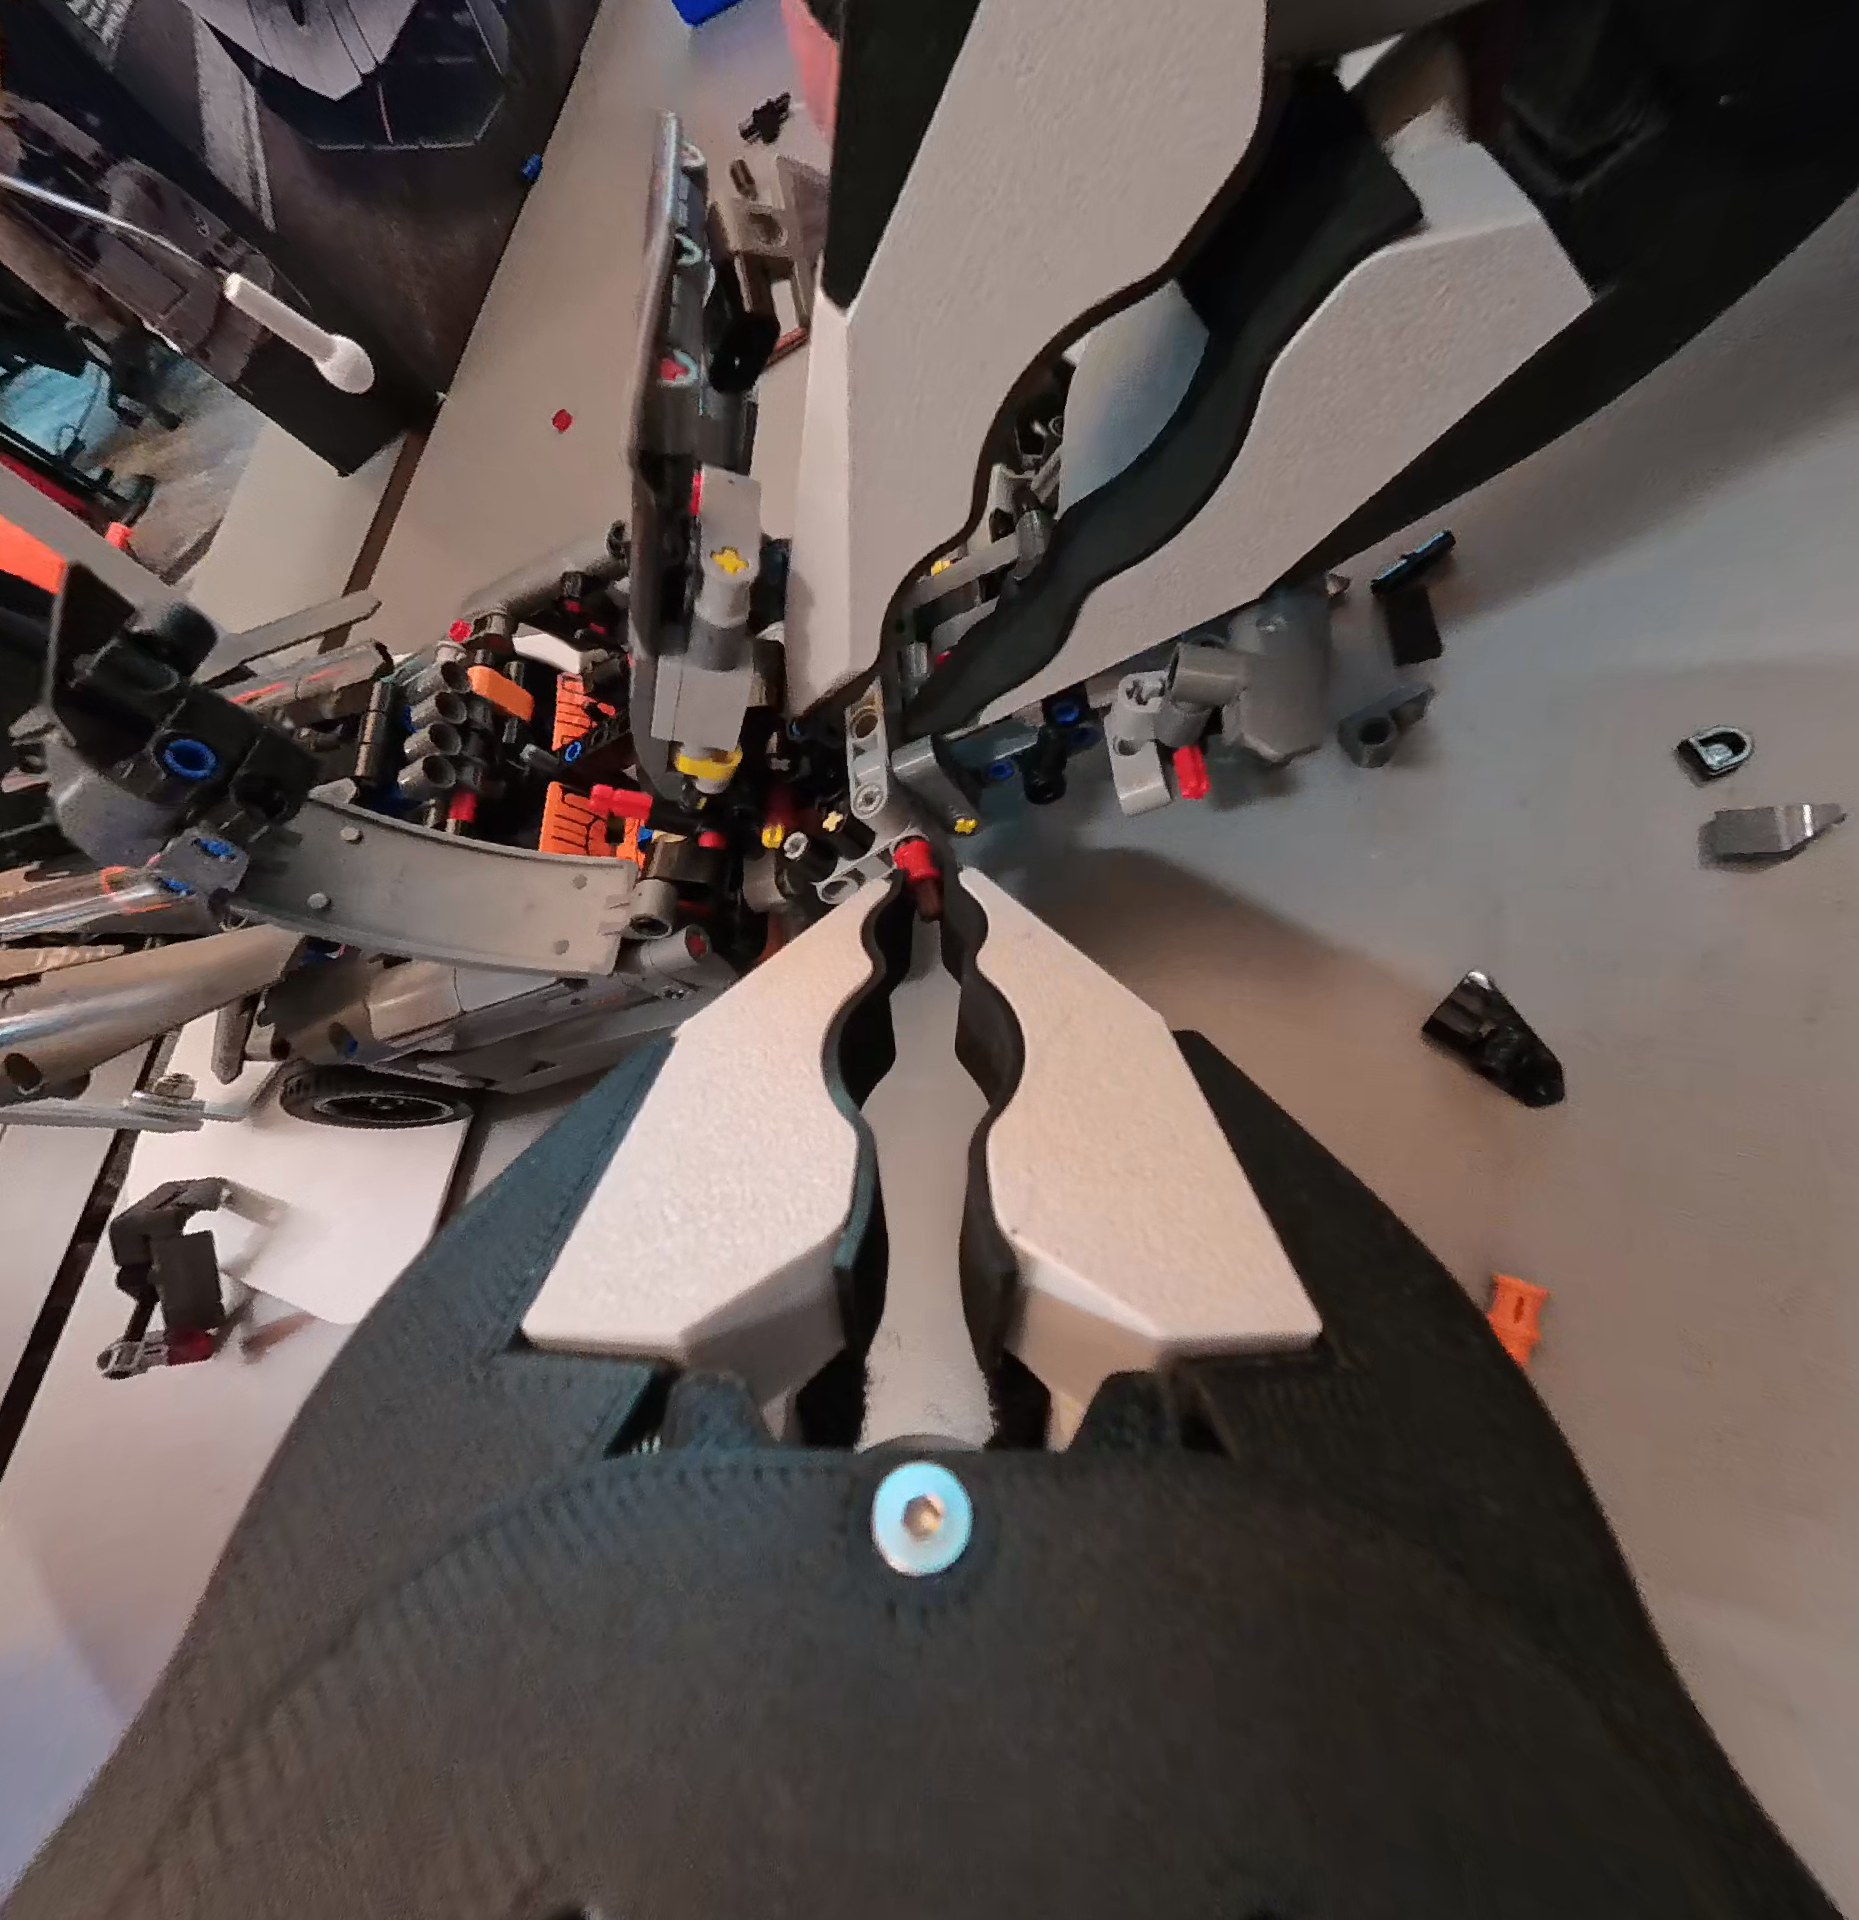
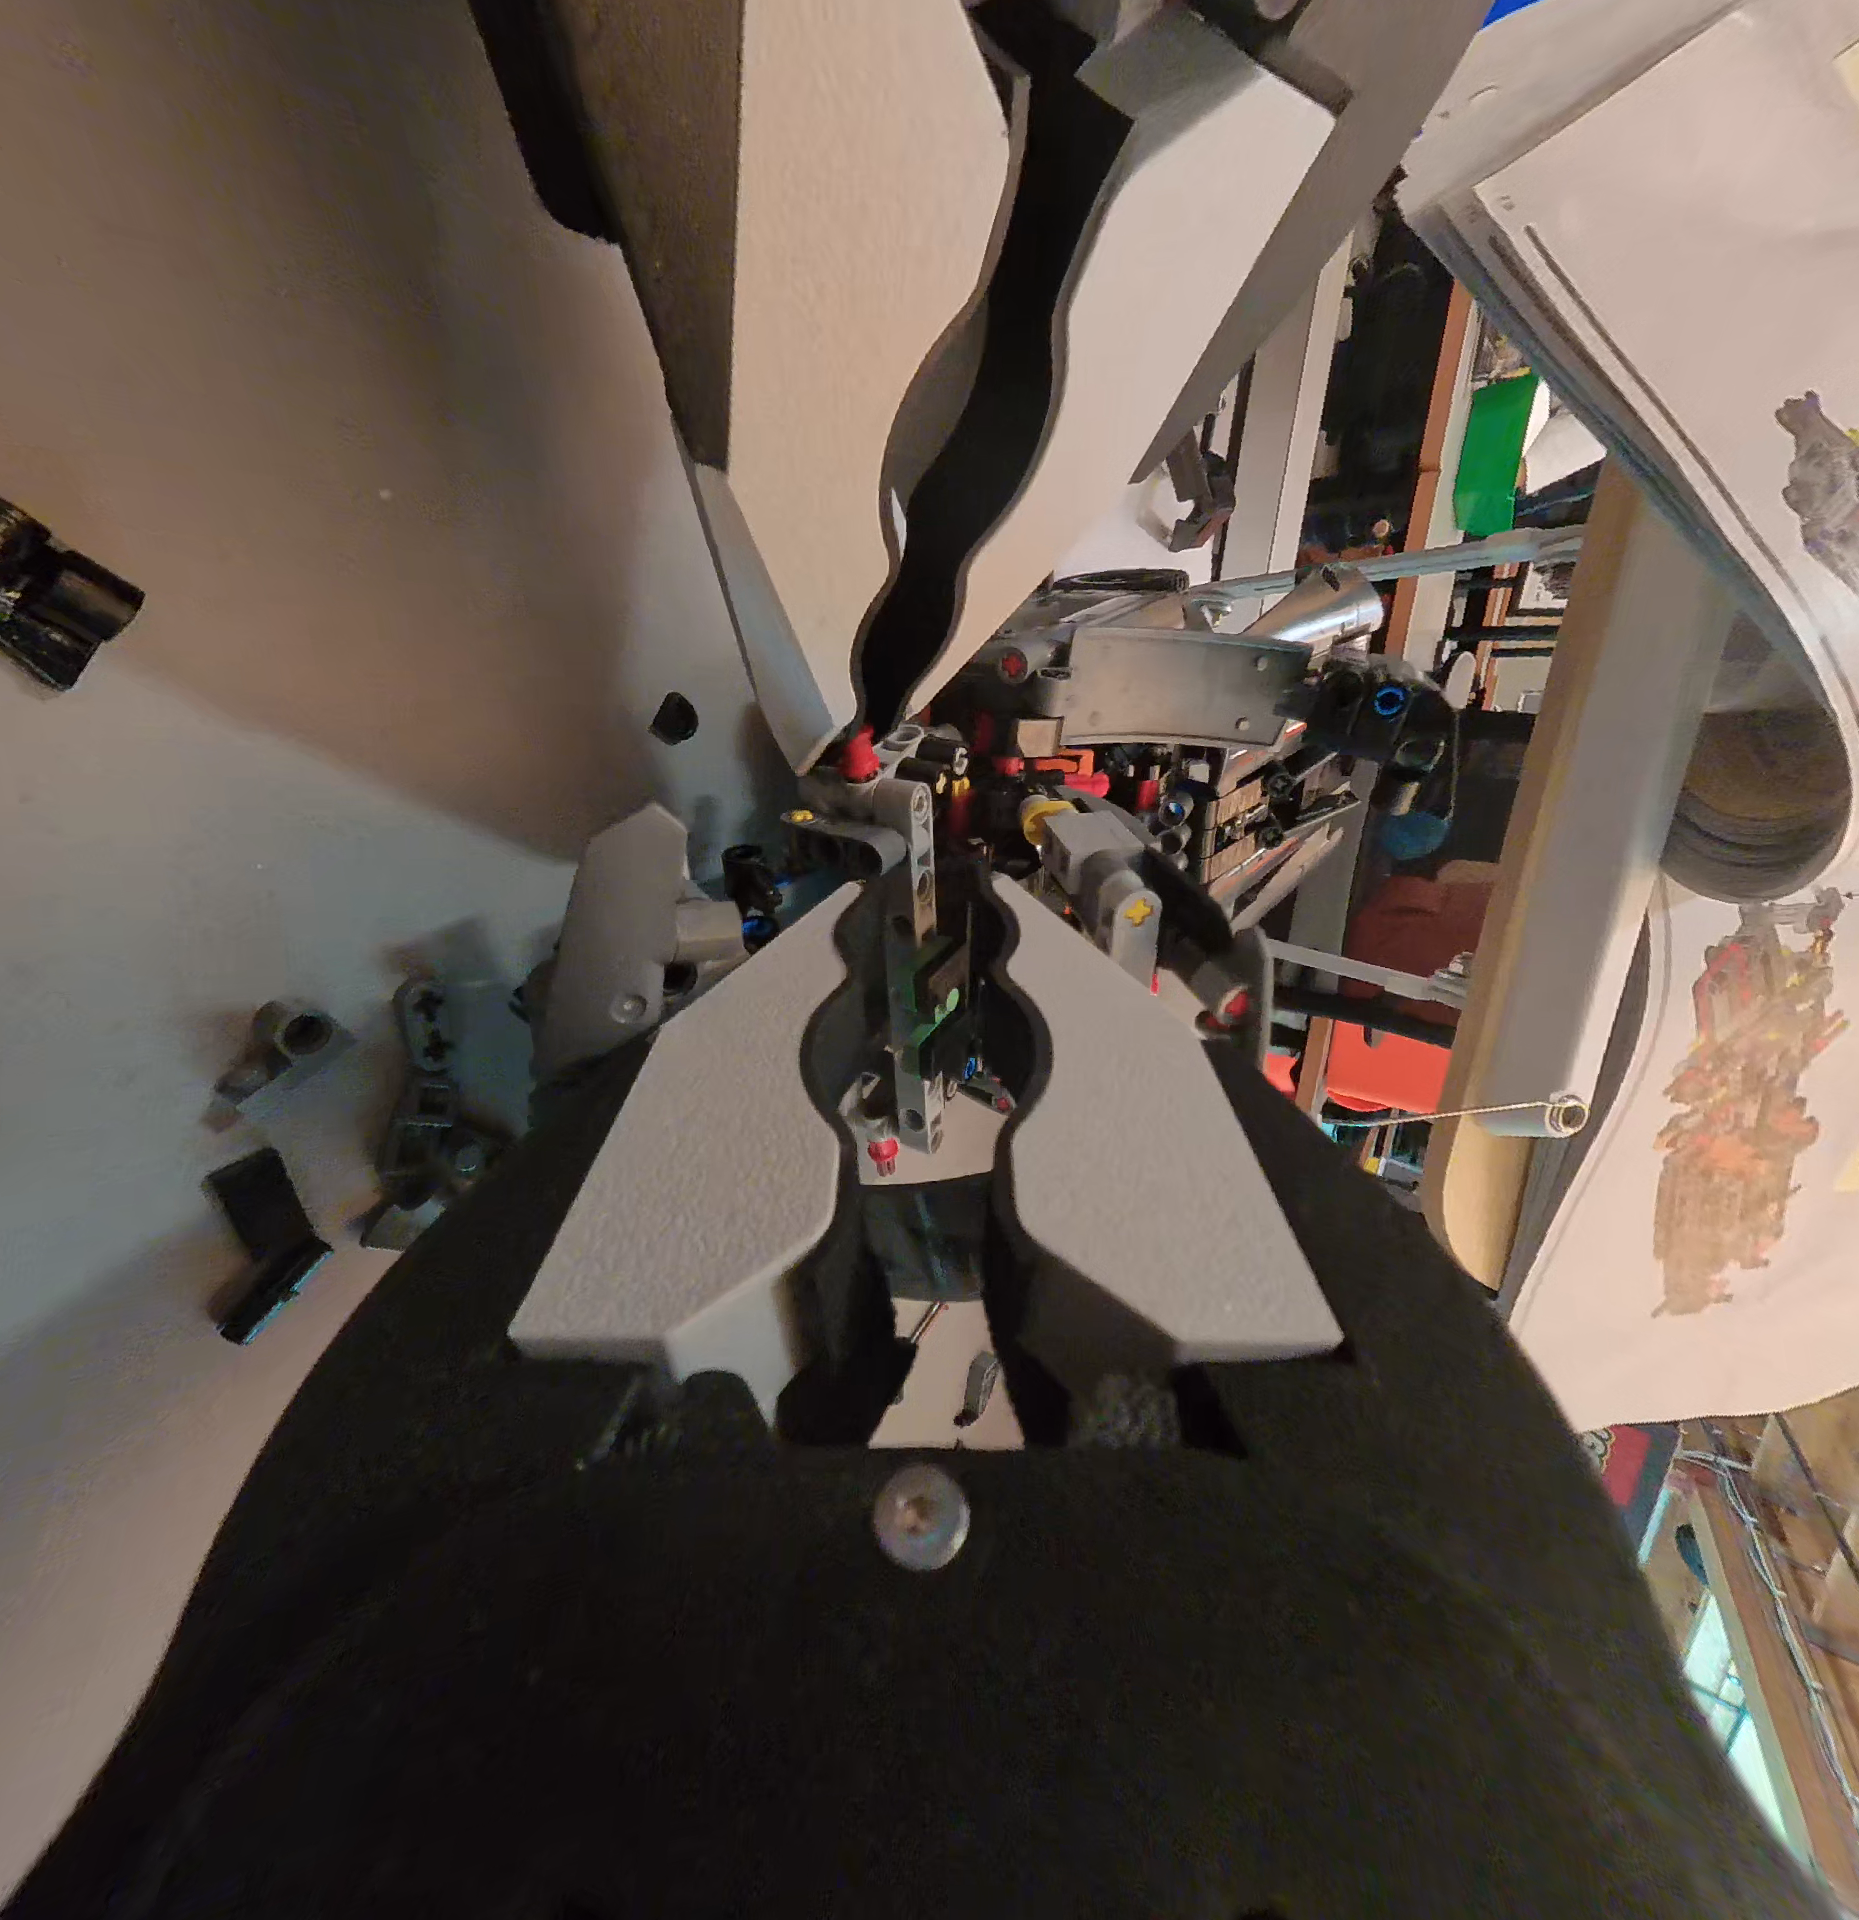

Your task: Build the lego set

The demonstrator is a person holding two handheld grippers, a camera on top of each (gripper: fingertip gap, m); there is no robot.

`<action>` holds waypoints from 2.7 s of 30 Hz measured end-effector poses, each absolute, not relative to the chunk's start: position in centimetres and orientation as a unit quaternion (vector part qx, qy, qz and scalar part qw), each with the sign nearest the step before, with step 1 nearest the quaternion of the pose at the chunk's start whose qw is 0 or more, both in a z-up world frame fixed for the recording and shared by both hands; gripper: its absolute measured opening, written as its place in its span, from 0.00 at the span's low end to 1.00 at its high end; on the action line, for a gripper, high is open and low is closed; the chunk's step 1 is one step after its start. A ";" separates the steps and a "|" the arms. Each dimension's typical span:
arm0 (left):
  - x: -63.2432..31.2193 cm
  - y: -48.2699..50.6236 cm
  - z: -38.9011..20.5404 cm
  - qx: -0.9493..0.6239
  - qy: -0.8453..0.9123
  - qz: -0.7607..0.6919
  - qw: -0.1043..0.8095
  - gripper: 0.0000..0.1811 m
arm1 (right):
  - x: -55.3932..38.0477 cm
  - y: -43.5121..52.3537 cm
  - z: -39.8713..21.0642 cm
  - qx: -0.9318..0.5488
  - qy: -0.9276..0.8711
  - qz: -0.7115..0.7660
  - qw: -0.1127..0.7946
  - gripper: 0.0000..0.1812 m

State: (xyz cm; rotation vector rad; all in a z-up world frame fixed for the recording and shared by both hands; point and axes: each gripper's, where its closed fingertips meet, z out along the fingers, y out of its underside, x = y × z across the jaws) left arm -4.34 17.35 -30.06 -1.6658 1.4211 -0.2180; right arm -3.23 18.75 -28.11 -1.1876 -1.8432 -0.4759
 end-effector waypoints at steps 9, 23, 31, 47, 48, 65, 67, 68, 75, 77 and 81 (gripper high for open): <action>-4.3 17.4 -30.1 -0.677 0.572 -0.088 0.454 0.01 | -3.3 18.9 -28.2 -0.480 -0.733 -0.196 0.440 0.07; -4.3 17.7 -30.0 -0.675 0.569 -0.091 0.461 0.01 | -3.3 19.0 -27.6 -0.509 -0.714 -0.161 0.453 0.03; -4.0 17.2 -30.8 -0.670 0.586 -0.089 0.447 0.02 | -2.5 18.2 -27.9 -0.483 -0.724 -0.170 0.463 0.04; -4.7 17.5 -31.6 -0.681 0.585 -0.089 0.432 0.02 | -0.9 16.4 -28.6 -0.454 -0.749 -0.162 0.455 0.04; -4.8 17.5 -31.6 -0.681 0.585 -0.088 0.432 0.02 | -0.8 16.3 -28.6 -0.455 -0.748 -0.163 0.455 0.04; -5.0 17.5 -31.8 -0.682 0.586 -0.089 0.428 0.02 | 0.5 14.7 -28.2 -0.482 -0.735 -0.100 0.467 0.10; -4.9 17.4 -31.8 -0.681 0.588 -0.090 0.427 0.02 | 0.9 14.8 -26.8 -0.491 -0.716 -0.075 0.491 0.07; -4.9 17.4 -31.8 -0.680 0.590 -0.089 0.427 0.02 | 1.5 15.5 -26.1 -0.513 -0.696 -0.058 0.500 0.07; -5.1 17.1 -31.0 -0.673 0.586 -0.125 0.433 0.02 | 4.7 20.6 -27.8 -0.590 -0.675 -0.015 0.442 0.11; -5.2 17.1 -30.8 -0.674 0.581 -0.139 0.435 0.02 | 3.5 20.5 -28.4 -0.570 -0.692 0.007 0.444 0.08; -5.4 16.9 -30.7 -0.669 0.587 -0.142 0.433 0.02 | 1.9 20.7 -28.3 -0.559 -0.697 0.043 0.446 0.09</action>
